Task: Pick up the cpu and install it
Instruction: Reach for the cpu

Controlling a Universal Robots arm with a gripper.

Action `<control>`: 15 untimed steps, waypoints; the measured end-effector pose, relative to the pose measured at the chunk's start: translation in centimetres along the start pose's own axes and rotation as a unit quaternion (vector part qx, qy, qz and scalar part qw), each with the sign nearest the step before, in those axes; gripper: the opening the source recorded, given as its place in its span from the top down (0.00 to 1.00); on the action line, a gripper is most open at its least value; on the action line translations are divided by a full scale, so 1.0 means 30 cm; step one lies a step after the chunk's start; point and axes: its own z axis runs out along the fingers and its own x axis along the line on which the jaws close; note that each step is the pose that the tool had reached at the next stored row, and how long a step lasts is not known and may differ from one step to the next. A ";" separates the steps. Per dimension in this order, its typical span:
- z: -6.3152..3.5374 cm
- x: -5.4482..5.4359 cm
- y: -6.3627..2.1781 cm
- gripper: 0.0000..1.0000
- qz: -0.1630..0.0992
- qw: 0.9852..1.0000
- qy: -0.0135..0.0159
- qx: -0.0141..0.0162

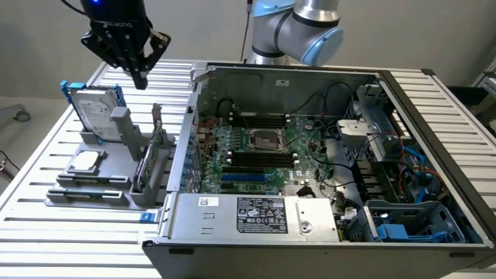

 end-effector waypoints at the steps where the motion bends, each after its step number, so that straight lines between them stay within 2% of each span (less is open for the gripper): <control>1: 0.002 0.015 -0.001 0.89 0.000 1.000 0.000 0.000; 8: 0.017 0.121 -0.009 0.89 0.000 1.000 0.002 0.003; 15: 0.030 0.228 -0.018 0.89 0.000 1.000 0.003 0.007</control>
